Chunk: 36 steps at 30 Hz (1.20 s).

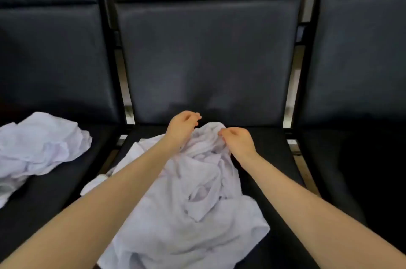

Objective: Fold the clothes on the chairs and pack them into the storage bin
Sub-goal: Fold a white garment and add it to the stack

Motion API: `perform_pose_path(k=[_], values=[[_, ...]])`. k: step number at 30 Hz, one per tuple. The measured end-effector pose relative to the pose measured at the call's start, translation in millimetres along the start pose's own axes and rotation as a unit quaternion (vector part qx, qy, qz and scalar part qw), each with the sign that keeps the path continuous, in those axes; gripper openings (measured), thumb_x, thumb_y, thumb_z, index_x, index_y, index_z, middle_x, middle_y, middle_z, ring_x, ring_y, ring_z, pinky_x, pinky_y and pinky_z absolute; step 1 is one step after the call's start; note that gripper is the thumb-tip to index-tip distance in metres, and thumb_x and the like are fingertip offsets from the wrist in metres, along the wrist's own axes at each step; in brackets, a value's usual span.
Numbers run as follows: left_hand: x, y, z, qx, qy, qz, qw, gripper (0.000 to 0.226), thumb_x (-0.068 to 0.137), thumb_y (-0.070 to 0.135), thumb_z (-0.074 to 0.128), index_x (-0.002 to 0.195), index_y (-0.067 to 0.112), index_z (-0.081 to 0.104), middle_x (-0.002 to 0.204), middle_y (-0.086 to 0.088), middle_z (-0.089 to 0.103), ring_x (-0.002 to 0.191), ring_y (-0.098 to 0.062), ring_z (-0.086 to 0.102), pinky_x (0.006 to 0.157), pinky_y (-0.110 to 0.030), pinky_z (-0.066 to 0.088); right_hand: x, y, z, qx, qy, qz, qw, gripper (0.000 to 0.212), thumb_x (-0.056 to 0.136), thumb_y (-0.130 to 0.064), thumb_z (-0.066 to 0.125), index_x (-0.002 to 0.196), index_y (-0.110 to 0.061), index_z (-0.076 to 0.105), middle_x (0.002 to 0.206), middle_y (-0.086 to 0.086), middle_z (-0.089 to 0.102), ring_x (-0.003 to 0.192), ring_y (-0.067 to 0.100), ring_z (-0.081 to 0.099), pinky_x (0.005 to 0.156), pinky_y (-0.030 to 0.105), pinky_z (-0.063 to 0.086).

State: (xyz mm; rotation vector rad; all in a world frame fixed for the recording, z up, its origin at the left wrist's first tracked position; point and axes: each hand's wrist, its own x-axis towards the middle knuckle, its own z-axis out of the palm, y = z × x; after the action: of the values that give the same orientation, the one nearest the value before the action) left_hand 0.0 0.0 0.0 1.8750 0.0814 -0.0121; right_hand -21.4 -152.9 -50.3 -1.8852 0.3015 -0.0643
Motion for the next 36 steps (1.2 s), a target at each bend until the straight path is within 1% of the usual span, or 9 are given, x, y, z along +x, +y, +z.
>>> perform_pose_path(k=[7,18,21,23,25,29,31,33,36], values=[[-2.4,-34.4,2.8,0.056,-0.03,0.095,0.993,0.023,0.095,0.02,0.049,0.082,0.019,0.068,0.08,0.006,0.062,0.065,-0.005,0.054,0.065,-0.017,0.043,-4.0,23.0,-1.2,-0.054,0.018,-0.154,0.986,0.03,0.089,-0.018,0.057,0.078,0.01,0.062,0.075,0.022,0.061,0.066,0.025,0.05,0.065,0.039,0.044],[-44.5,-34.5,-13.7,0.124,-0.058,0.15,0.979,0.032,0.096,0.028,0.051,0.074,0.019,0.071,0.078,0.005,0.065,0.071,-0.002,0.056,0.076,-0.024,0.045,-41.3,27.7,-17.5,-0.02,-0.093,-0.149,0.984,0.051,0.09,-0.025,0.061,0.055,-0.014,0.026,0.055,0.0,0.023,0.052,0.012,0.021,0.048,0.022,0.019],[-62.4,-39.9,-22.6,0.234,-0.114,0.157,0.953,0.032,0.089,0.044,0.057,0.076,0.019,0.073,0.088,-0.007,0.067,0.079,-0.01,0.056,0.074,-0.031,0.045,-57.9,28.5,-25.2,-0.022,-0.113,-0.131,0.985,0.047,0.089,-0.024,0.063,0.056,-0.01,0.033,0.057,0.002,0.025,0.053,0.011,0.023,0.049,0.023,0.02],[-75.9,-44.7,-27.8,0.379,-0.127,0.182,0.898,0.05,0.078,0.061,0.055,0.083,0.015,0.072,0.089,-0.007,0.065,0.083,-0.014,0.057,0.077,-0.034,0.046,-71.5,26.3,-29.5,-0.039,-0.108,-0.109,0.987,0.037,0.088,-0.02,0.061,0.06,-0.002,0.046,0.064,0.009,0.033,0.061,0.018,0.03,0.057,0.03,0.025],[-86.3,-46.6,-28.1,0.413,-0.129,0.185,0.883,0.046,0.081,0.055,0.059,0.083,0.011,0.07,0.089,-0.002,0.063,0.084,-0.015,0.056,0.079,-0.033,0.046,-82.3,27.2,-32.4,-0.038,-0.097,-0.079,0.991,0.028,0.087,-0.017,0.059,0.067,0.001,0.055,0.072,0.009,0.041,0.069,0.02,0.035,0.063,0.032,0.028],[-117.6,-17.4,-30.8,0.135,-0.069,0.089,0.984,0.04,0.093,0.033,0.056,0.064,0.012,0.039,0.063,0.002,0.035,0.054,-0.009,0.032,0.051,-0.02,0.03,-118.0,19.0,-37.2,-0.01,-0.082,-0.018,0.996,0.021,0.088,-0.028,0.061,0.078,-0.01,0.057,0.079,0.013,0.047,0.072,0.028,0.043,0.067,0.036,0.04],[-131.1,-1.2,-33.8,0.019,-0.011,0.079,0.997,0.032,0.093,0.037,0.055,0.074,0.016,0.041,0.071,-0.001,0.033,0.061,-0.01,0.032,0.053,-0.019,0.028,-135.2,17.5,-37.3,0.0,-0.058,-0.011,0.998,0.036,0.09,-0.033,0.06,0.09,0.003,0.062,0.091,0.023,0.058,0.082,0.039,0.055,0.079,0.042,0.05],[-147.6,13.1,-41.2,-0.062,0.014,0.091,0.994,0.031,0.092,0.04,0.054,0.076,0.016,0.042,0.078,-0.001,0.035,0.071,-0.015,0.032,0.062,-0.027,0.029,-156.5,17.4,-37.0,-0.001,-0.038,-0.024,0.999,0.032,0.092,-0.033,0.058,0.107,-0.007,0.066,0.105,0.012,0.064,0.098,0.027,0.06,0.088,0.038,0.049],[-166.1,22.9,-48.8,-0.129,0.045,0.095,0.986,0.033,0.092,0.042,0.053,0.073,0.019,0.038,0.078,-0.004,0.036,0.072,-0.019,0.035,0.066,-0.031,0.031,-177.0,20.8,-38.2,-0.057,-0.099,-0.049,0.992,0.021,0.092,-0.032,0.057,0.099,-0.016,0.067,0.093,0.0,0.061,0.096,0.02,0.06,0.08,0.031,0.045]])
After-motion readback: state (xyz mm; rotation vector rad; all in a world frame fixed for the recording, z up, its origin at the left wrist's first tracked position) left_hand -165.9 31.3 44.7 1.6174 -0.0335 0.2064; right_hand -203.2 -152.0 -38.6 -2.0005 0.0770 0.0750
